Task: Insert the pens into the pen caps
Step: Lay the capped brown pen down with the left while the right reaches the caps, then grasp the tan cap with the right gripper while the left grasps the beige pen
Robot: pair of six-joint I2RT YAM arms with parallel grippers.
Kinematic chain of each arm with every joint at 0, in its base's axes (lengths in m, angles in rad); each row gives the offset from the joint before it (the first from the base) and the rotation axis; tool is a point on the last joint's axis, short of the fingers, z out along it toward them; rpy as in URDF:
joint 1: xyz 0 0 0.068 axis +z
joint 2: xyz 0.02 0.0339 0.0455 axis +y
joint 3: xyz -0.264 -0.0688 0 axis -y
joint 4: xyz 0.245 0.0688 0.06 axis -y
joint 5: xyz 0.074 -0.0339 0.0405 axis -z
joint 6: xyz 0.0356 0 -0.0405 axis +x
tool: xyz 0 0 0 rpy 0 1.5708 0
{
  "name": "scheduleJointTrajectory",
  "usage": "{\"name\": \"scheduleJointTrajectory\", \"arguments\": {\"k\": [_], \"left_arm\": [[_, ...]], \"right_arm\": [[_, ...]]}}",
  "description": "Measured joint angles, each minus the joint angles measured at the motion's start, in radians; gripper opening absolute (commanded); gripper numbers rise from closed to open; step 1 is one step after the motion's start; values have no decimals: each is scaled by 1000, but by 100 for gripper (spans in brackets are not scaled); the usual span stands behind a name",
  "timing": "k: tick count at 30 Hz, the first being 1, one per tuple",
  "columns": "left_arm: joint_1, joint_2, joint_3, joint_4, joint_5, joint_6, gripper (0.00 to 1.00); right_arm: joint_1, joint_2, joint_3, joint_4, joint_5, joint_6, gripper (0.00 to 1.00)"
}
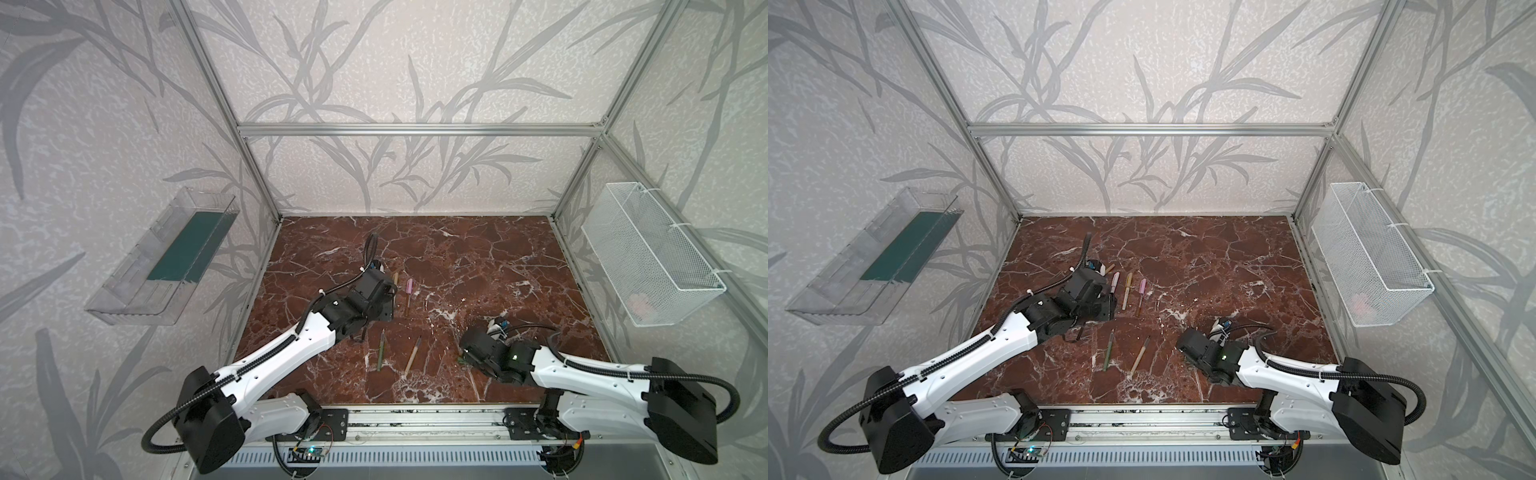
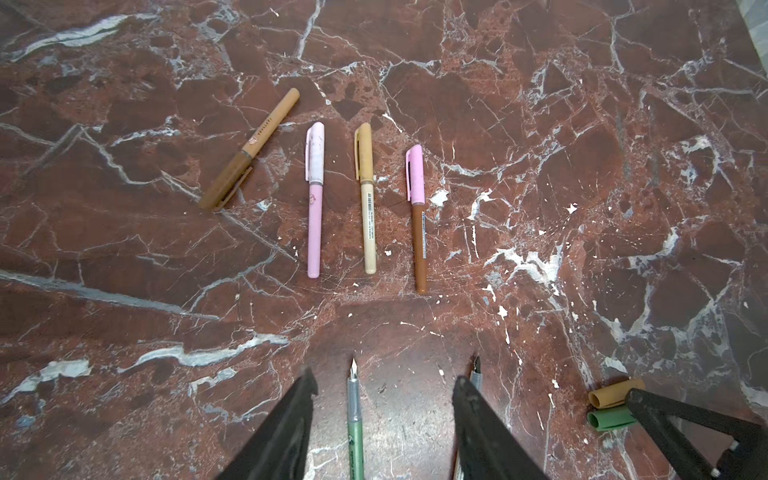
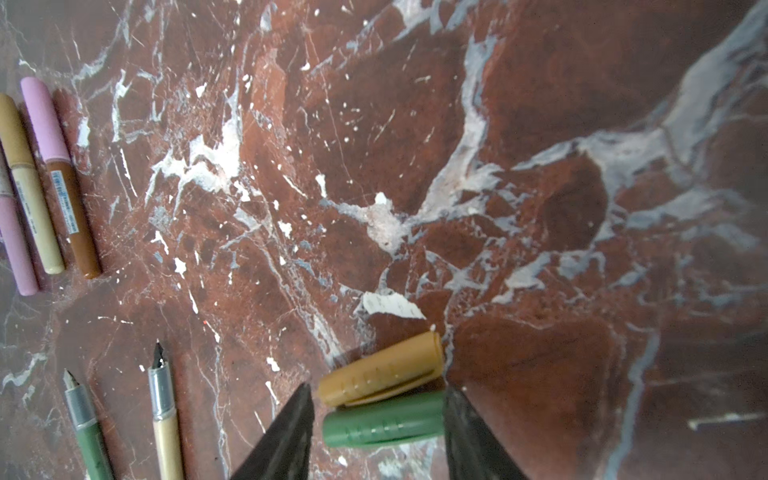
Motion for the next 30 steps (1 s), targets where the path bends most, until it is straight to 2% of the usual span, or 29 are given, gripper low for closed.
{"name": "scheduleJointTrajectory", "arguments": {"k": [3, 4, 17, 24, 30], "left_arm": [[0, -14, -1, 2, -9, -1, 56], [0, -18, -5, 3, -11, -1, 56], [0, -66, -32, -2, -18, -4, 56], [0, -100, -44, -12, -22, -5, 56], [0, -135, -53, -42, -26, -12, 56]], "right_arm": [[6, 0, -7, 13, 5, 12, 39], [8, 1, -13, 24, 6, 18, 38], [8, 149, 17, 89, 76, 13, 39], [-15, 304, 145, 86, 63, -75, 35], [-16, 408, 284, -47, 31, -183, 33]]}}
